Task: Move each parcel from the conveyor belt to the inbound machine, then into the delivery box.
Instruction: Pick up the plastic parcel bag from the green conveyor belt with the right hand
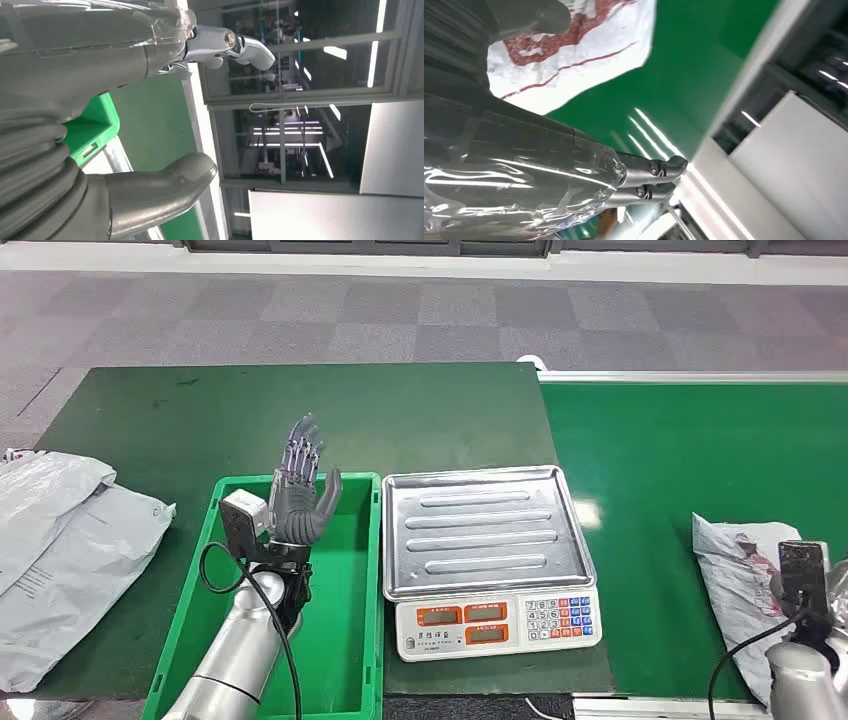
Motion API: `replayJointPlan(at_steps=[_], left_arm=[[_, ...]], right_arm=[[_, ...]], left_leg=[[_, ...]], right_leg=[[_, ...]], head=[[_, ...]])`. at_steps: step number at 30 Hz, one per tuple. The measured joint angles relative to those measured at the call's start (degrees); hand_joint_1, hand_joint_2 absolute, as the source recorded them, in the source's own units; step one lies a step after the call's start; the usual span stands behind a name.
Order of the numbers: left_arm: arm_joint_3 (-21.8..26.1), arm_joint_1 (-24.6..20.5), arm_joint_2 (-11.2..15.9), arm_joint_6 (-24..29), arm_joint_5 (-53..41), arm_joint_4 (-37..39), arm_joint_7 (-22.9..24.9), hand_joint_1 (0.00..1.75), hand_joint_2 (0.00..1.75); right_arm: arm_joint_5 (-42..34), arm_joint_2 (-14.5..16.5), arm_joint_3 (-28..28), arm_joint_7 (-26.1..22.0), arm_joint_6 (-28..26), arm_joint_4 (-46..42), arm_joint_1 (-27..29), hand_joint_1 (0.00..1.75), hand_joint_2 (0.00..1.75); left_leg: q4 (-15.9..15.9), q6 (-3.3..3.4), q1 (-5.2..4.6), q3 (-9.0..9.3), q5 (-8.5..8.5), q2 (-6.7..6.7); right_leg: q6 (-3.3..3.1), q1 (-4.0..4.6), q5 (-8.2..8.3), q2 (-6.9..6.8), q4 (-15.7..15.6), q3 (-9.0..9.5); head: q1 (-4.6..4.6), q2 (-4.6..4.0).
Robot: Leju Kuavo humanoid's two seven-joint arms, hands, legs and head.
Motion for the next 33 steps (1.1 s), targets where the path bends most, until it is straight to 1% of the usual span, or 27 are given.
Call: replayJointPlan(at_steps=[2, 6, 8, 12, 15, 17, 20, 22, 25, 30, 31, 33], left_arm=[[0.0, -0.1, -0.1, 0.7, -0.1, 0.1, 0.0, 0.00, 1.75], [0.0, -0.2, -0.3, 1.2, -0.3, 0.7, 0.0, 0.00, 1.75], [0.0, -0.1, -0.3, 0.9, -0.4, 0.8, 0.0, 0.00, 1.75], [0.0, 0.0, -0.3, 0.8, -0.5, 0.9, 0.0, 0.00, 1.75], [0.0, 0.1, -0.3, 0.9, -0.7, 1.0, 0.0, 0.00, 1.75], [0.0, 0.4, -0.2, 1.3, -0.9, 1.0, 0.0, 0.00, 1.75], [0.0, 1.2, -0.1, 2.4, -0.9, 0.5, 0.0, 0.00, 1.75], [0.0, 1.9, 0.2, 2.9, -0.7, 0.0, 0.0, 0.00, 1.75], [0.0, 2.8, 0.5, 3.4, -0.6, -0.9, 0.0, 0.00, 1.75], [0.0, 3.5, 0.8, 3.5, -0.5, -1.8, 0.0, 0.00, 1.75], [0.0, 3.6, 0.9, 3.5, -0.5, -1.9, 0.0, 0.00, 1.75], [0.0, 3.7, 1.0, 3.5, -0.5, -2.0, 0.0, 0.00, 1.75]], right_arm=[[1.7, -0.5, -0.2, 3.2, 1.6, 2.2, -0.7, 0.00, 1.75], [7.4, -2.5, -0.4, 18.6, 9.3, 9.9, -2.0, 0.00, 1.75], [9.1, -3.2, -0.4, 24.5, 11.6, 12.4, -2.2, 0.00, 1.75], [10.8, -4.9, -0.8, 33.2, 18.2, 15.8, -3.1, 0.00, 1.75], [11.9, -5.6, -0.9, 38.1, 23.5, 17.3, -4.2, 0.00, 1.75], [12.8, -5.8, -0.9, 39.4, 26.4, 17.8, -4.7, 0.00, 1.75], [14.4, -6.1, -0.9, 39.1, 31.3, 18.1, -5.5, 0.00, 1.75], [15.4, -6.1, -0.9, 39.0, 33.6, 18.1, -6.2, 0.00, 1.75], [16.9, -6.1, -0.9, 39.5, 35.0, 18.4, -7.5, 0.00, 1.75], [17.9, -6.1, -0.9, 39.9, 35.2, 18.9, -8.8, 0.00, 1.75], [17.9, -6.1, -0.9, 39.9, 35.3, 18.9, -8.9, 0.13, 1.75], [17.9, -6.1, -0.9, 39.9, 35.5, 19.1, -9.2, 1.00, 1.75]], left_leg=[[0.0, 0.00, 0.00, 0.00, 0.00, -0.01], [0.0, 0.01, -0.02, 0.00, 0.00, -0.11], [0.0, 0.02, -0.01, 0.02, -0.01, -0.11], [0.1, 0.08, 0.09, 0.15, -0.06, -0.14], [0.1, 0.12, 0.25, 0.31, -0.08, -0.25], [0.1, 0.15, 0.38, 0.43, -0.11, -0.30], [0.1, 0.20, 0.46, 0.53, -0.14, -0.30], [0.1, 0.22, 0.45, 0.54, -0.15, -0.28], [0.1, 0.23, 0.45, 0.54, -0.15, -0.24], [0.1, 0.24, 0.45, 0.54, -0.16, -0.24], [0.1, 0.24, 0.45, 0.54, -0.15, -0.24], [0.1, 0.24, 0.44, 0.54, -0.15, -0.24]], right_leg=[[0.00, 0.00, 0.00, -0.01, 0.0, 0.01], [0.01, -0.02, 0.00, -0.09, 0.0, 0.08], [0.01, -0.01, 0.00, -0.08, 0.0, 0.10], [0.06, 0.11, -0.05, -0.13, -0.2, 0.32], [0.09, 0.26, -0.07, -0.23, -0.3, 0.63], [0.10, 0.39, -0.06, -0.28, -0.5, 0.90], [0.13, 0.46, -0.03, -0.27, -0.6, 1.11], [0.18, 0.45, 0.01, -0.24, -0.7, 1.13], [0.21, 0.45, 0.04, -0.19, -0.7, 1.13], [0.24, 0.45, 0.06, -0.18, -0.7, 1.14], [0.25, 0.44, 0.06, -0.18, -0.7, 1.14], [0.26, 0.44, 0.07, -0.18, -0.7, 1.14]], head=[[0.00, 0.00], [0.01, 0.00], [0.01, 0.00], [-0.01, -0.01], [-0.01, 0.00], [-0.01, 0.00], [0.00, 0.00], [0.00, 0.00], [0.00, 0.00], [0.00, 0.00], [0.00, 0.00], [0.00, 0.00]])
